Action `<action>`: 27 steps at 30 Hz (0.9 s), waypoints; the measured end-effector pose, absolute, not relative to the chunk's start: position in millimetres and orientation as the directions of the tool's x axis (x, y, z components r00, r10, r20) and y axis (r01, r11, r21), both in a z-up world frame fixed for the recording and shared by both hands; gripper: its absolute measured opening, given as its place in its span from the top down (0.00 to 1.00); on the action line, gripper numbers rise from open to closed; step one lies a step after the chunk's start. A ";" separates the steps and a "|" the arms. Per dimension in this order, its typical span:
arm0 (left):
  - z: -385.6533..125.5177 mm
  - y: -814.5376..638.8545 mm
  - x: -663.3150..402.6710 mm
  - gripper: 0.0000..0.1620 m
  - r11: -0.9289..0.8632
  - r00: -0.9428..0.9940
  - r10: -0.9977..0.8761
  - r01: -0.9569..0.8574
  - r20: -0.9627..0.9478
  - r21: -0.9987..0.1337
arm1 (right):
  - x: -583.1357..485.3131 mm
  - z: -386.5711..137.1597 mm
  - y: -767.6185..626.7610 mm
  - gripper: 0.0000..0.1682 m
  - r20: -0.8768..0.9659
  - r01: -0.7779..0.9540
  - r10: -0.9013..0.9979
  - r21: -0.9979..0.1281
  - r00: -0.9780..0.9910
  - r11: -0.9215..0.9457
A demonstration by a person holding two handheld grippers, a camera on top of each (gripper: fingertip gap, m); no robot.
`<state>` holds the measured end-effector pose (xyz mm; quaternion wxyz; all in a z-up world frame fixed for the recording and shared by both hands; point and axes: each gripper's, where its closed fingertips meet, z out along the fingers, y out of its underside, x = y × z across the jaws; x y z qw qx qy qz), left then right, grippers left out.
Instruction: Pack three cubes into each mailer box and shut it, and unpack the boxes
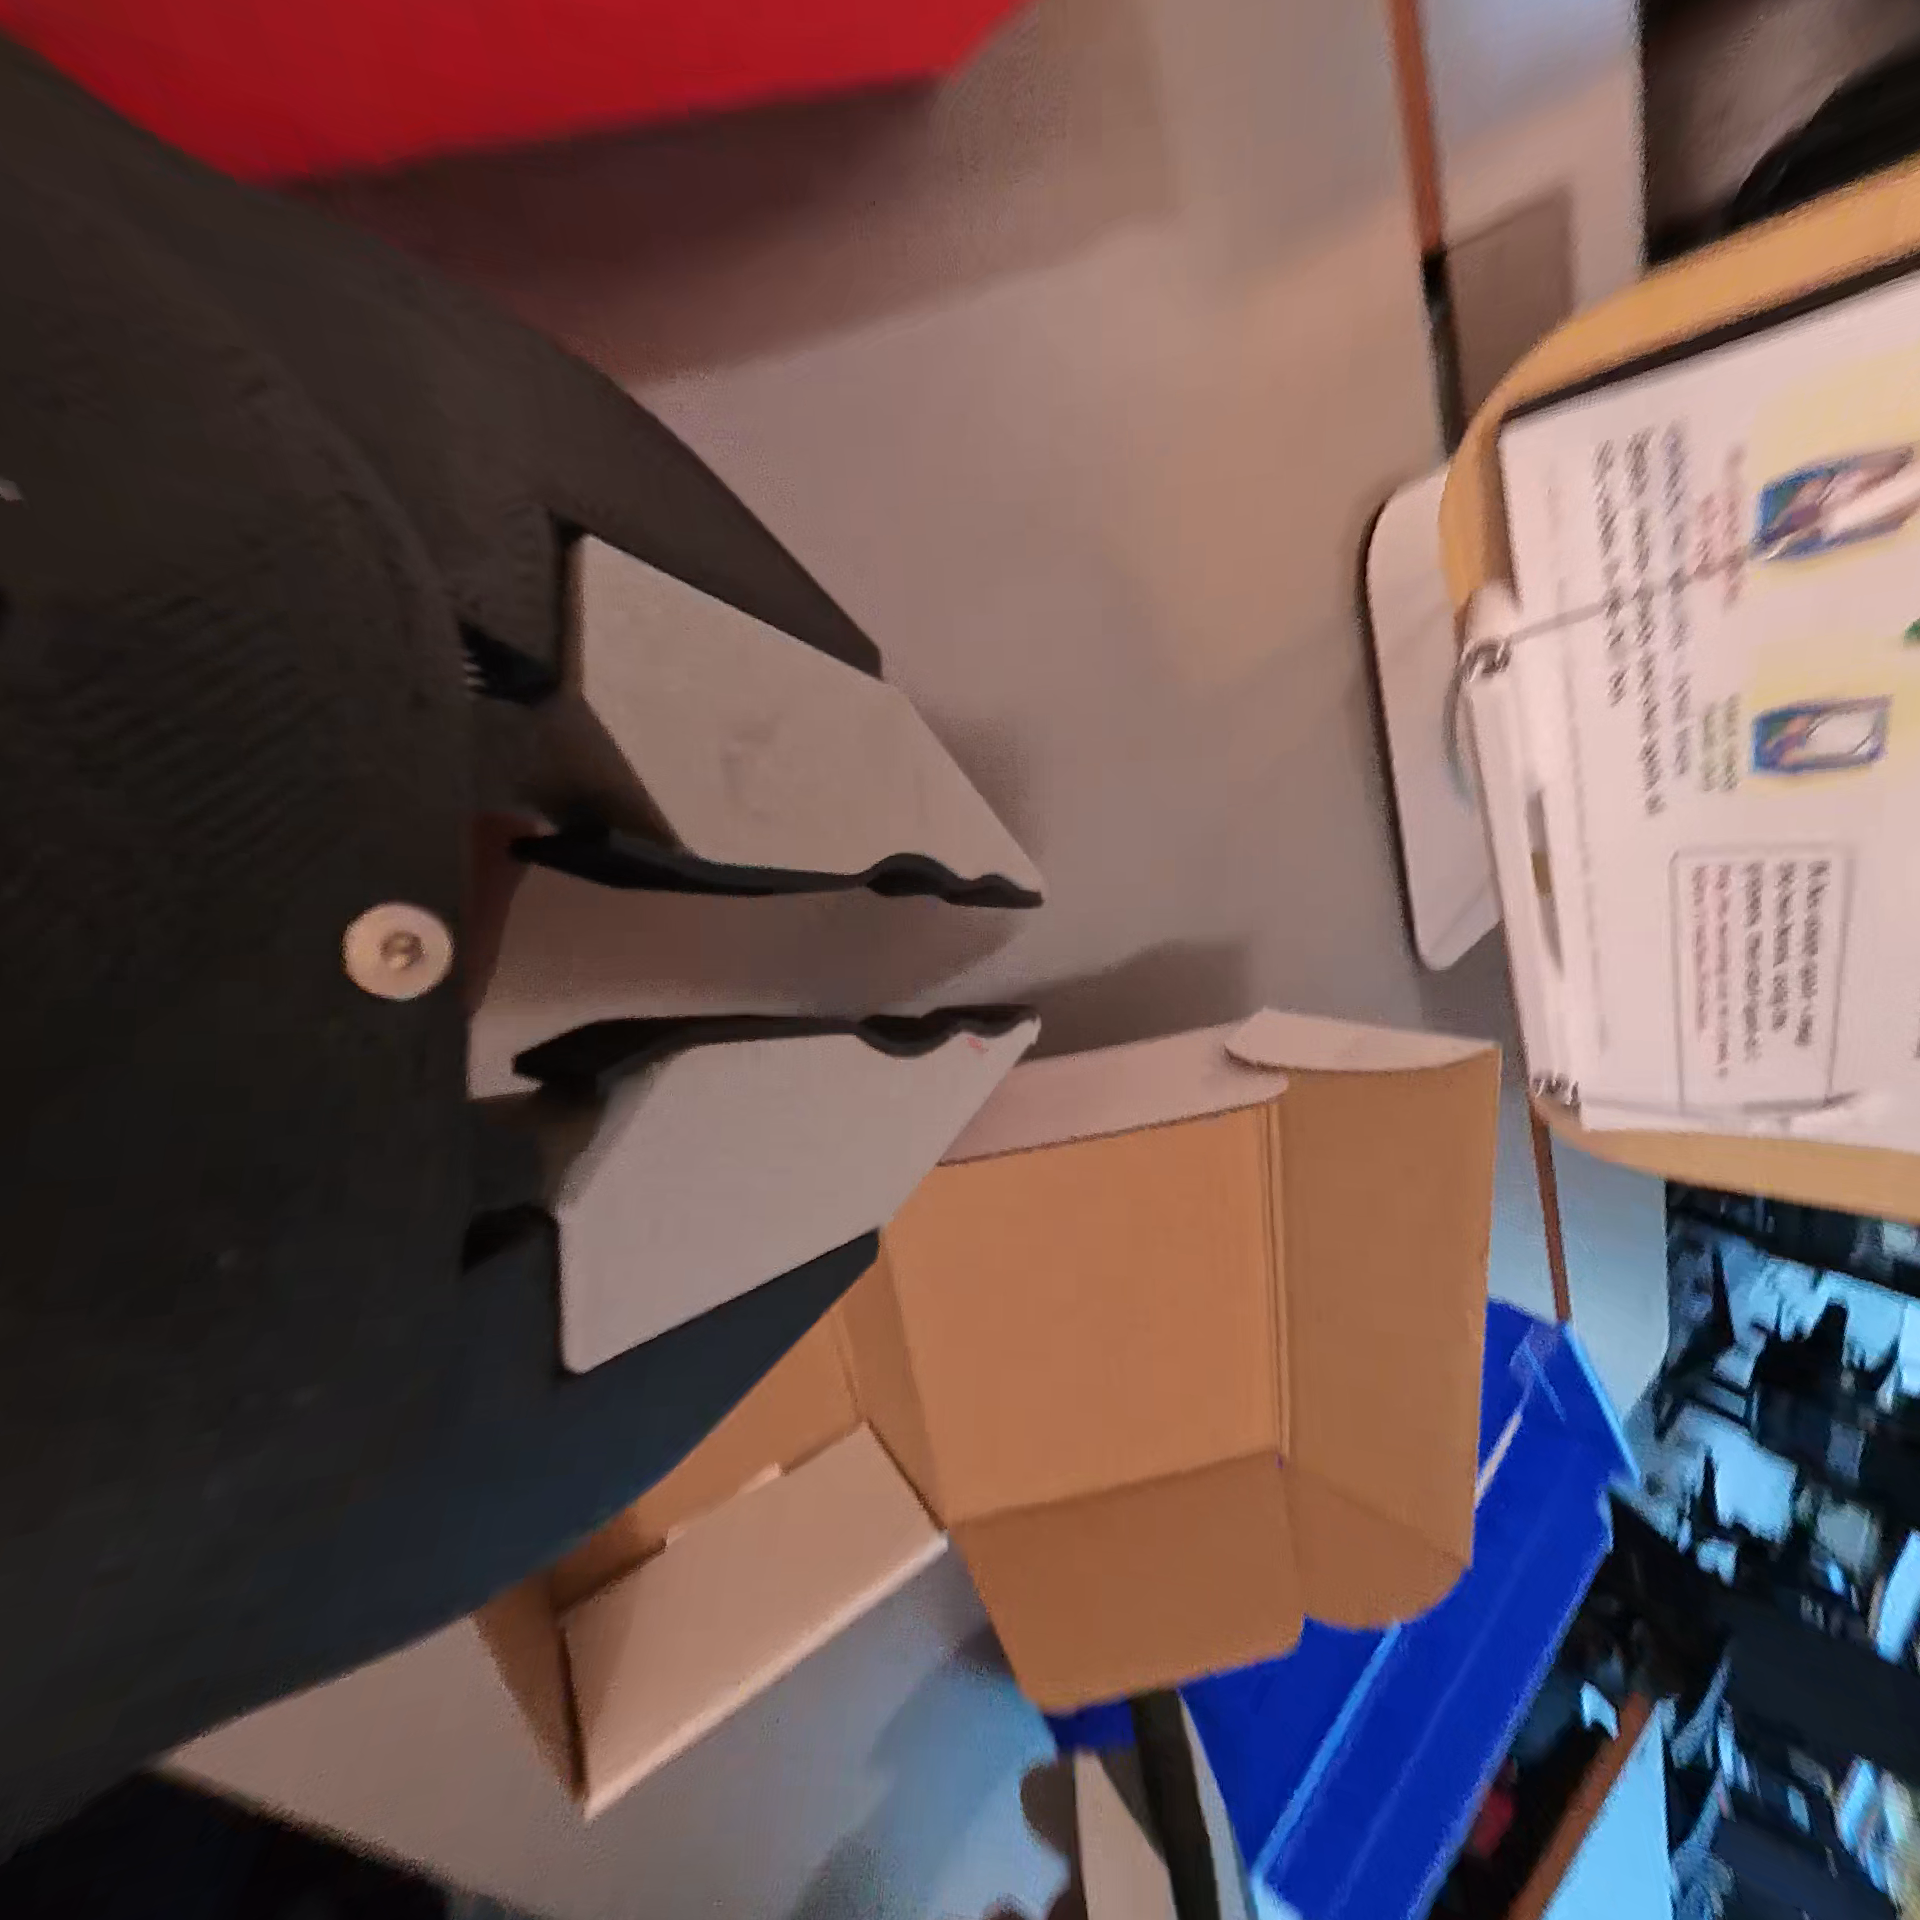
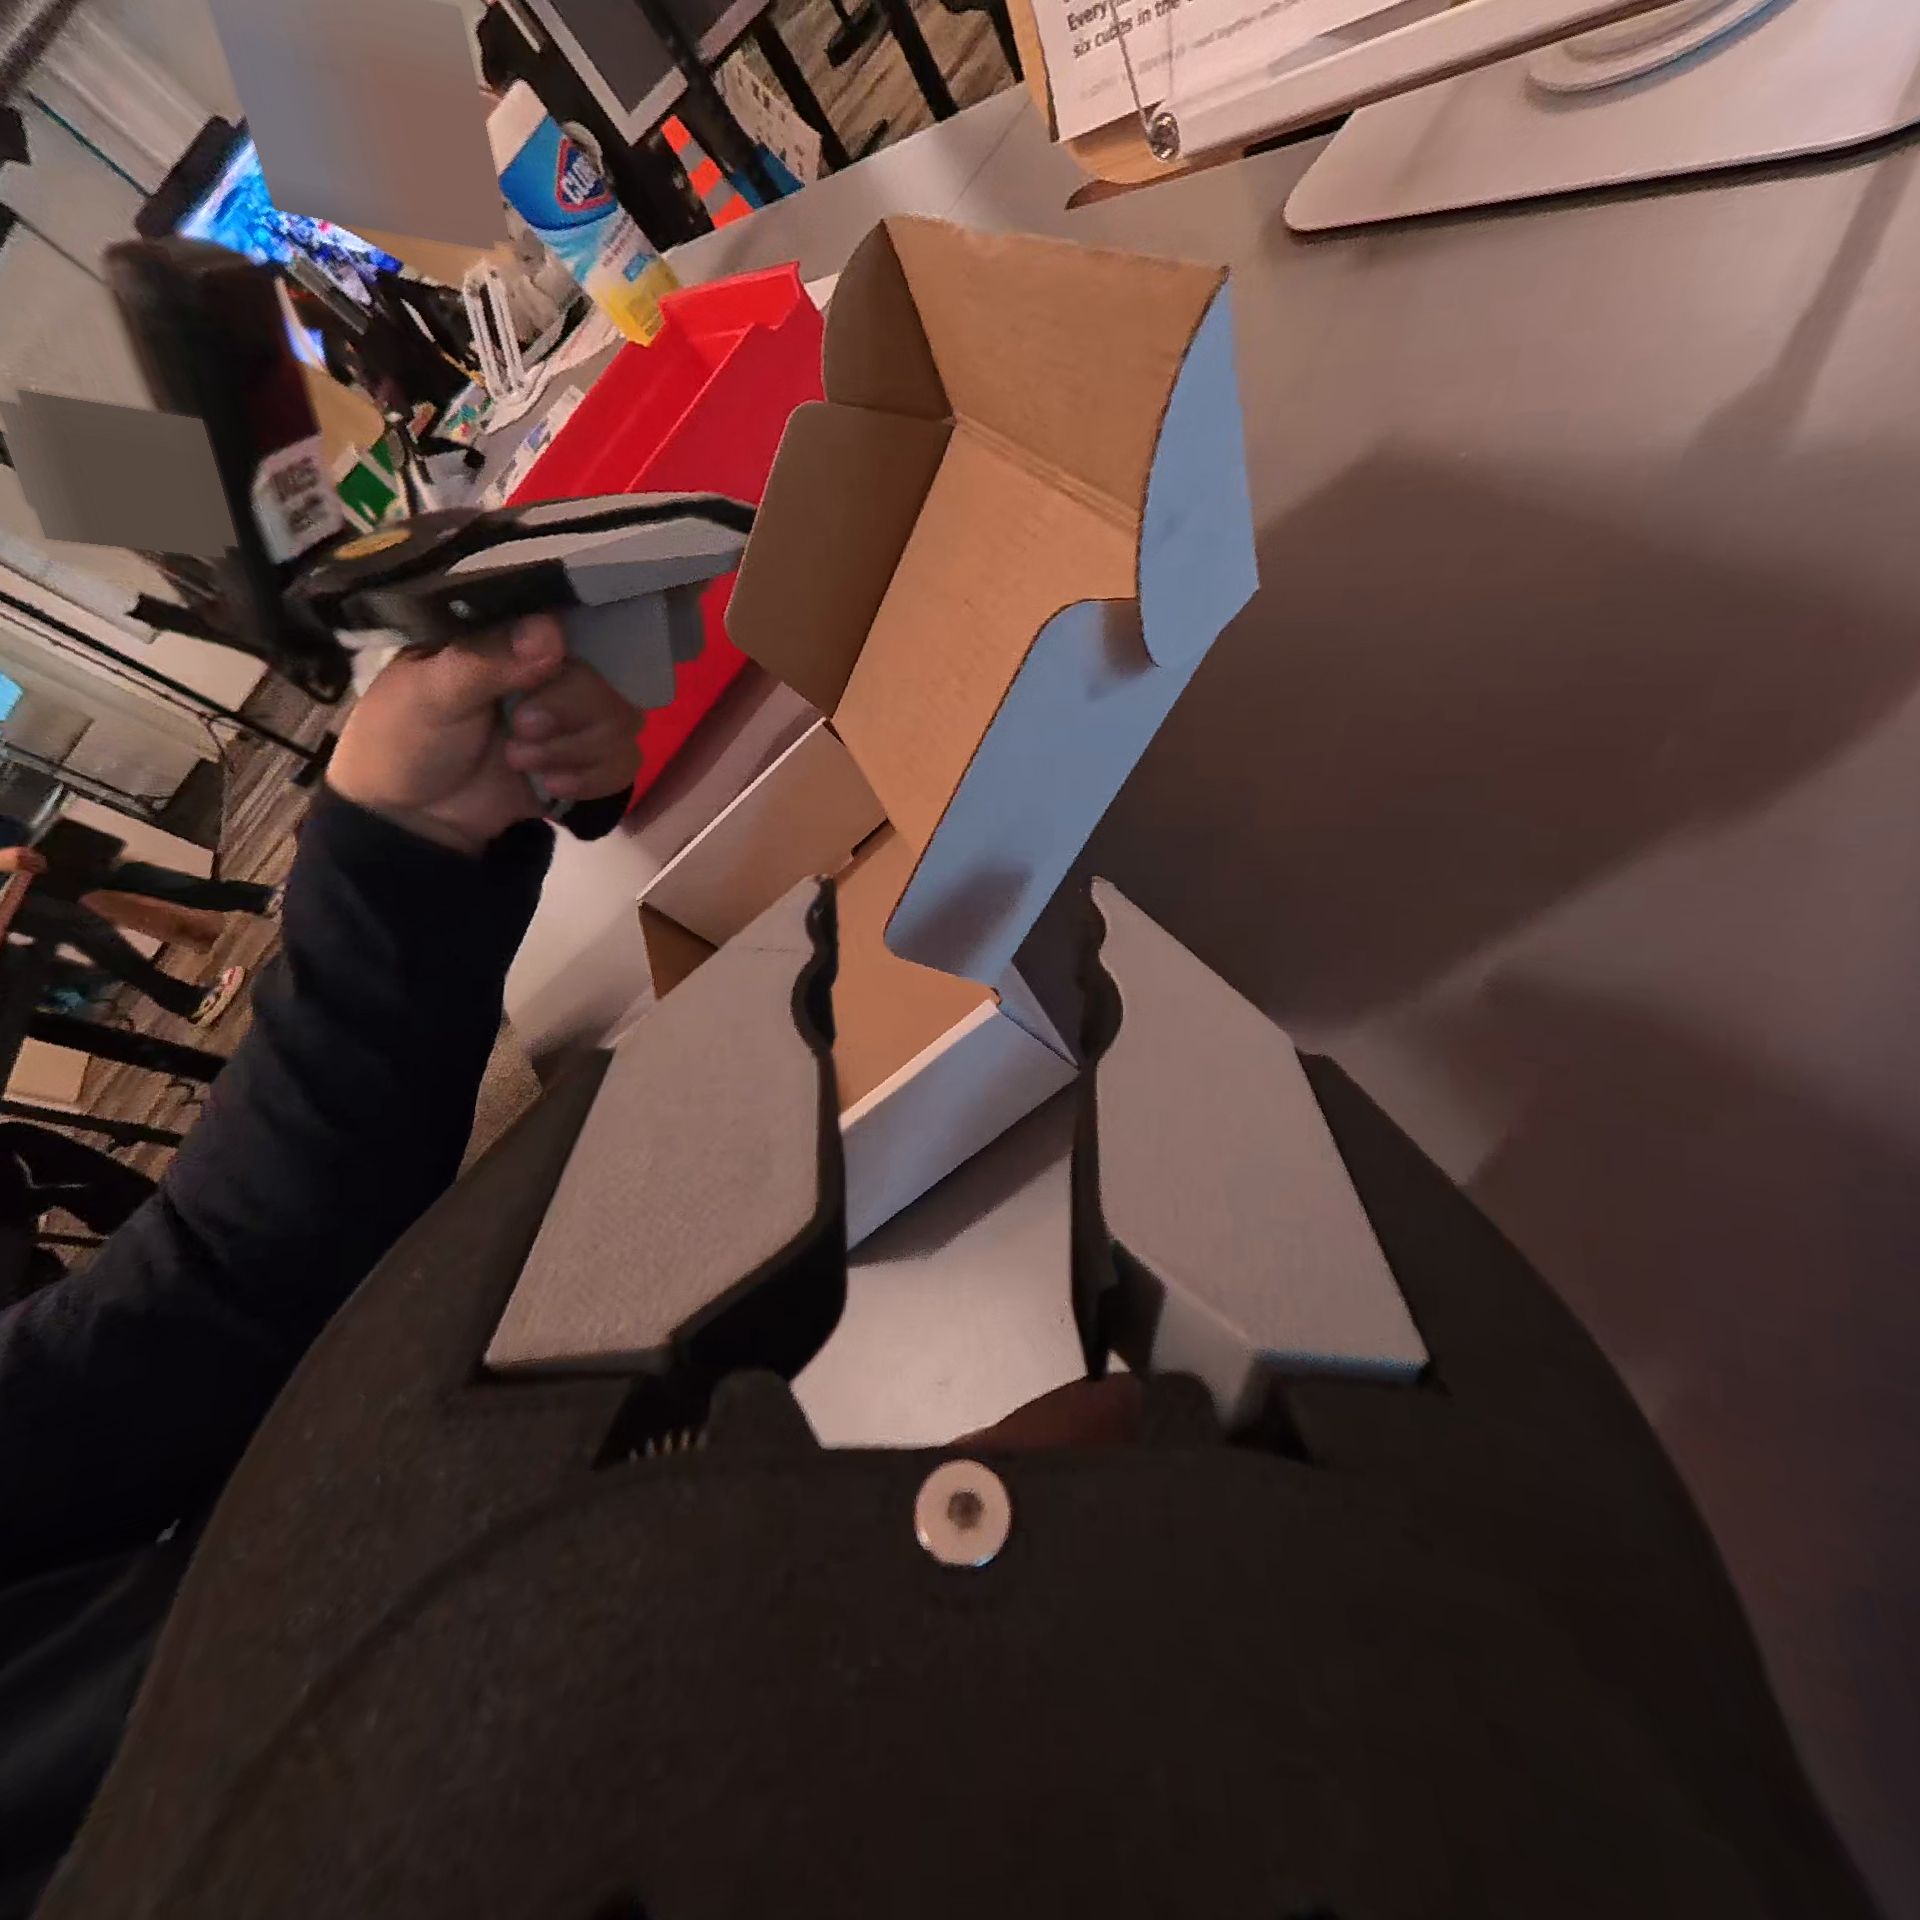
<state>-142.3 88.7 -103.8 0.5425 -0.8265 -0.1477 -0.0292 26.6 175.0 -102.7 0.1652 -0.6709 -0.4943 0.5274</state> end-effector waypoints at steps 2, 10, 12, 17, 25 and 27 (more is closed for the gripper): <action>-105.0 102.0 -135.0 0.87 -0.365 0.930 0.123 0.367 0.346 -0.856 | 23.3 -103.3 171.1 0.70 -0.556 0.492 0.829 -0.740 -0.064 -0.459; -101.3 111.9 -141.4 0.84 -0.279 0.661 -0.065 0.708 0.748 -0.649 | 9.6 -93.5 160.8 0.76 -0.702 0.491 0.672 -0.682 -0.235 -0.542; -105.9 113.1 -146.0 0.85 -0.265 0.644 -0.046 0.729 0.764 -0.631 | 6.9 -94.2 158.8 0.77 -0.720 0.495 0.640 -0.673 -0.268 -0.550; -107.9 114.5 -130.5 1.00 -0.306 0.669 -0.093 0.686 0.738 -0.660 | -10.7 -104.7 180.7 0.81 -0.677 0.461 0.704 -0.705 -0.215 -0.538; -98.9 99.1 -117.2 1.00 -0.300 0.706 -0.144 0.636 0.693 -0.711 | -25.2 -97.3 192.8 0.85 -0.597 0.400 0.760 -0.782 -0.256 -0.478; -96.6 94.7 -113.3 1.00 -0.291 0.727 -0.161 0.611 0.667 -0.736 | -20.9 -96.0 188.2 0.85 -0.529 0.375 0.800 -0.829 -0.283 -0.416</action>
